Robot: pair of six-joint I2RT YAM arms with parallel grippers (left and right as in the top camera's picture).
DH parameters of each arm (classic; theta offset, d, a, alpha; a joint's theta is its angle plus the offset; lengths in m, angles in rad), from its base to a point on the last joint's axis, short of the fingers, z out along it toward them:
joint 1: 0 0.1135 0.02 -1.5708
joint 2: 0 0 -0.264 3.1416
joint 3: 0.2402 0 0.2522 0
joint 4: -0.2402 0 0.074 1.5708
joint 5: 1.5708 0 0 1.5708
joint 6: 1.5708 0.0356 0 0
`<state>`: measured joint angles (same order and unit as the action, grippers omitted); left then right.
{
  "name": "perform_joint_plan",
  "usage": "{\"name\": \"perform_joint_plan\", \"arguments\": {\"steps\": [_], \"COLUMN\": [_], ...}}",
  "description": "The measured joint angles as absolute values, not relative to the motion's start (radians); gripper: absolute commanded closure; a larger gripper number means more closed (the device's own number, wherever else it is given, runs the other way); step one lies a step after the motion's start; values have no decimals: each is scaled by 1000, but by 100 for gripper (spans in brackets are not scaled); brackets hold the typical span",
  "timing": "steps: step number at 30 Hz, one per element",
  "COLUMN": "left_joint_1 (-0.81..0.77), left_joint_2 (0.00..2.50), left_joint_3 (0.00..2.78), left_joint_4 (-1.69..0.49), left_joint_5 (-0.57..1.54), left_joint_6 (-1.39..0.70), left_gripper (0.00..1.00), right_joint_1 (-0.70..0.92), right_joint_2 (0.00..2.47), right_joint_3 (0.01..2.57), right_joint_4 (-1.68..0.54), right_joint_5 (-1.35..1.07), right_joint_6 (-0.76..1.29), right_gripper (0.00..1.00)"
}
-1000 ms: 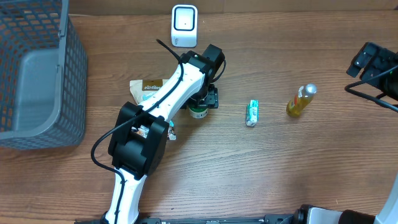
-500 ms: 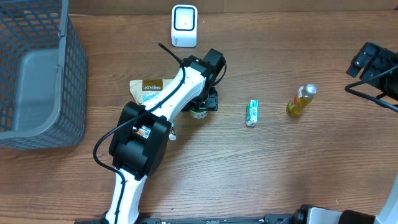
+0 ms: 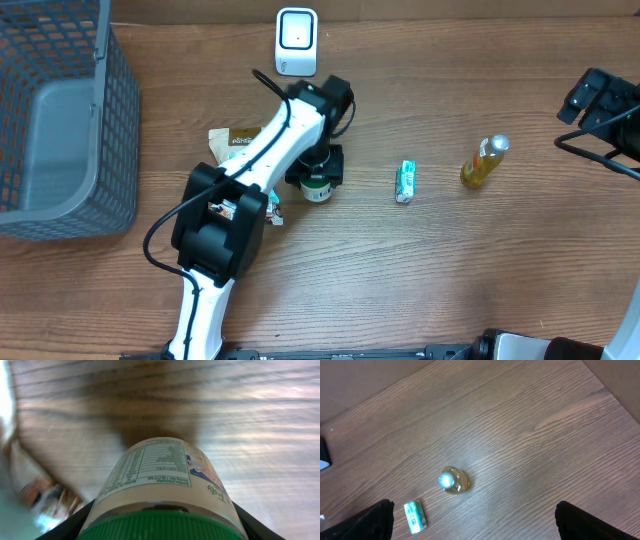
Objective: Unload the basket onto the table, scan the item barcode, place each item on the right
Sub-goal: 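Lower the left gripper onto the green-lidded jar and grasp it, then lift the jar with the left gripper and tilt it toward the scanner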
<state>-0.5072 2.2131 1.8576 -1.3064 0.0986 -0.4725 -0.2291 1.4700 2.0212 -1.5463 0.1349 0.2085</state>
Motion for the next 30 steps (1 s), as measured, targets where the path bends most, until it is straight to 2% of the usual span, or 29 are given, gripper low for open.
{"name": "perform_joint_plan", "arguments": {"steps": [5, 10, 12, 13, 22, 30], "left_joint_1": [-447, -392, -383, -382, -385, -386], "left_joint_2": [2213, 2213, 2213, 2213, 2213, 2213], "left_joint_3": [2075, 2164, 2167, 2167, 2167, 2167], "left_joint_4": [-1492, -1607, -1645, -1666, -1687, -1687], "left_joint_5": [224, 404, 477, 513, 710, 793], "left_joint_6": [-462, -441, -437, -435, -434, -434], "left_gripper": [82, 80, 88, 96, 96, 96], "right_joint_1": [-229, -229, -229, -229, -229, -229], "right_joint_2": [1470, 1470, 1470, 1470, 1470, 1470], "right_joint_3": [2021, 2021, 2021, 2021, 2021, 2021], "right_joint_4": [-1546, -1546, -1546, -1546, -1546, -1546], "right_joint_5": [135, 135, 135, 135, 135, 135], "right_joint_6": [208, 209, 209, 208, 209, 209], "right_gripper": [0, 0, 0, 0, 0, 0]}}
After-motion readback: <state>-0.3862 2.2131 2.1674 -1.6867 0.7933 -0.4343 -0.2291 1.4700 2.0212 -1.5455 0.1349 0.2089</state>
